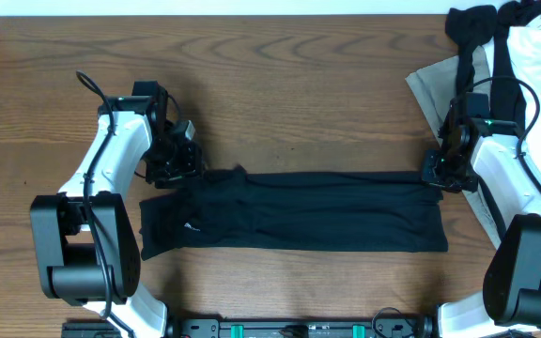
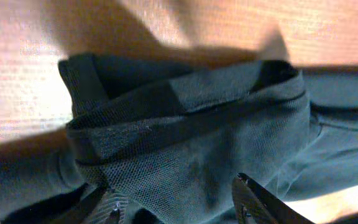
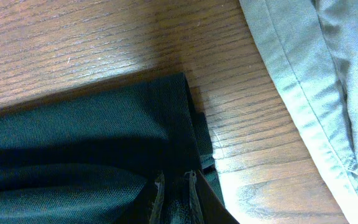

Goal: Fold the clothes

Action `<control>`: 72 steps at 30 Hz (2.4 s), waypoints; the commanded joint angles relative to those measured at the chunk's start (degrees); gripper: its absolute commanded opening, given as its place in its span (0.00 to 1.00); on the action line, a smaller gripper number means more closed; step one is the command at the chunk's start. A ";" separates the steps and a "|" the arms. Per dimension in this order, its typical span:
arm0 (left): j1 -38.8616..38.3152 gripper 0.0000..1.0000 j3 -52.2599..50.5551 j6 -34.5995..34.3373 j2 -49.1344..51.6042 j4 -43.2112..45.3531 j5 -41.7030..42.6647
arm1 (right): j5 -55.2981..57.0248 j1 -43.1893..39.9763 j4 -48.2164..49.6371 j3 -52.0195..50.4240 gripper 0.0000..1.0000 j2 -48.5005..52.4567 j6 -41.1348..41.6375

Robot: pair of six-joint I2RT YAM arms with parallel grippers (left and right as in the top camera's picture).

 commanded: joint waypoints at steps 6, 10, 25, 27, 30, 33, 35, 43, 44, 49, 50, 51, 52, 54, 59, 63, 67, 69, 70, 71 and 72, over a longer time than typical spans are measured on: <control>0.39 0.57 -0.79 -0.72 -0.15 3.06 -0.33 | 0.85 -0.42 -0.28 -0.15 0.13 0.13 0.20; 0.42 0.55 -0.83 -1.57 0.57 3.17 -0.33 | 0.85 -0.42 -0.39 -0.15 0.13 0.13 0.20; 0.39 0.06 -0.81 -1.99 -0.11 -11.06 9.97 | 0.85 -0.42 -0.35 -0.15 0.14 0.13 0.20; 0.28 0.06 -0.83 -1.97 -0.15 -16.59 11.39 | 0.85 -0.42 -0.20 -0.15 0.14 0.13 0.20; 0.00 0.06 -0.83 -1.77 -0.13 -20.39 8.55 | 0.85 -0.42 -0.15 -0.15 0.15 0.13 0.20; -0.37 0.06 -1.55 -2.03 -0.13 -20.22 6.25 | 0.85 -0.42 -0.24 -0.15 0.15 0.13 0.20; -0.76 0.06 -2.82 -2.03 -0.13 -19.80 6.14 | 0.85 -0.42 -0.26 -0.15 0.15 0.13 0.20; -2.14 0.21 -12.46 -2.64 -0.13 -15.56 6.14 | 0.85 -0.42 -0.17 -0.15 0.15 0.13 0.20; -2.14 0.21 -12.98 -2.60 -0.13 -15.58 6.12 | 0.85 -0.42 -0.17 -0.15 0.15 0.13 0.20; -2.12 0.22 -11.85 -2.40 -1.53 -15.96 5.70 | 0.85 -0.42 -0.17 -0.15 0.15 0.13 0.20; -2.12 0.22 -11.28 -2.45 -2.27 -15.96 5.70 | 0.85 -0.42 -0.17 -0.15 0.15 0.13 0.20; -2.12 0.22 -10.64 -2.47 -3.15 -16.02 5.70 | 0.85 -0.42 -0.17 -0.15 0.16 0.13 0.20; -2.12 0.22 -9.86 -2.56 -4.37 -16.15 5.70 | 0.85 -0.42 -0.17 -0.15 0.16 0.13 0.20; -2.12 0.22 -8.24 -2.64 -7.15 -16.44 5.70 | 0.85 -0.42 -0.15 -0.15 0.16 0.13 0.20; -2.08 0.23 -5.25 -2.69 -15.28 -13.31 5.68 | 0.85 -0.42 -0.02 -0.15 0.16 0.13 0.20; -2.10 0.56 -5.25 -2.69 -19.04 -6.64 0.68 | 0.85 -0.42 0.02 -0.15 0.15 0.13 0.20; -2.08 0.56 -5.27 -4.02 -17.84 -4.44 -4.83 | 0.83 -0.42 0.02 -0.15 0.16 0.13 0.20; -2.08 0.56 -5.27 -4.20 -16.06 -3.93 -5.46 | 0.83 -0.42 0.02 -0.15 0.15 0.13 0.20; -2.10 0.56 -5.27 -4.20 -15.17 -3.93 -5.44 | 0.83 -0.42 0.02 -0.15 0.16 0.13 0.20; -2.10 0.56 -5.27 -4.20 -14.23 -4.02 -5.44 | 0.83 -0.42 0.00 -0.15 0.16 0.13 0.20; -2.10 0.55 -5.27 -4.20 -13.31 -4.28 -5.40 | 0.83 -0.42 0.00 -0.15 0.15 0.13 0.20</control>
